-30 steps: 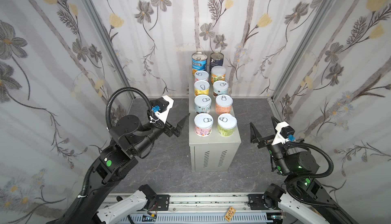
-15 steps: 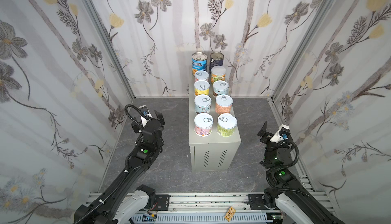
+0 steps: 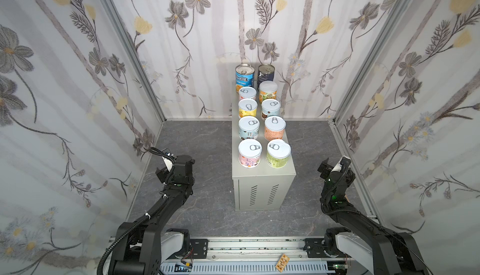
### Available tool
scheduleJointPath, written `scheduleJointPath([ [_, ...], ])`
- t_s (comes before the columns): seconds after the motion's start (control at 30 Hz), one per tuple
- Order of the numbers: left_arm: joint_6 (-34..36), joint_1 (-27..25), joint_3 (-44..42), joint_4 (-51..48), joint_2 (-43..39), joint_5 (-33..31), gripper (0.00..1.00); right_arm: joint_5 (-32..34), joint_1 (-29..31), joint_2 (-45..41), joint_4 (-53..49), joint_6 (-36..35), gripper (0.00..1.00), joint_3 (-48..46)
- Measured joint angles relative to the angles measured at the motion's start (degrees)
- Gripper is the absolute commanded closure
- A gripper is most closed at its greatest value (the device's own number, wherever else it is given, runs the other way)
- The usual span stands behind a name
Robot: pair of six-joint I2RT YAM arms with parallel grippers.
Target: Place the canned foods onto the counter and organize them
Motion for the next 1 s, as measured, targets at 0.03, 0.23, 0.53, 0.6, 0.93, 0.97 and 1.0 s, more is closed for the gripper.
scheduleJointPath([
  [0.03,-0.11,1.05,-0.42,0.57,0.61,1.16,0.0,-1.18,-0.44,0.96,1.29,0.0,0.0,0.07],
  [0.23,-0.04,6.97,-0.35,4.17,8.0,11.76,0.0,-10.45,-2.58,8.0,7.43,-0.96,0.0,3.34],
  [0.53,6.05,7.28,2.91,13.84,18.67,27.5,0.0,-21.57,-4.11,15.91,24.22,-5.05,0.0,-2.01],
  [0.6,7.19,7.13,2.36,15.56,18.84,30.51,0.0,-22.23,-4.26,16.41,27.93,-5.16,0.0,-2.6],
  [0.93,11.63,4.57,-5.14,31.52,22.84,35.85,0.0,-22.23,-4.37,16.57,29.31,-5.14,0.0,-1.55],
  [0.97,11.76,4.11,-5.01,32.3,22.86,35.3,0.0,-22.23,-4.37,16.57,29.31,-5.14,0.0,-1.55],
  [1.0,11.85,3.74,-5.01,33.31,22.95,34.53,0.0,-22.23,-4.37,16.57,29.33,-5.14,0.0,-1.55],
])
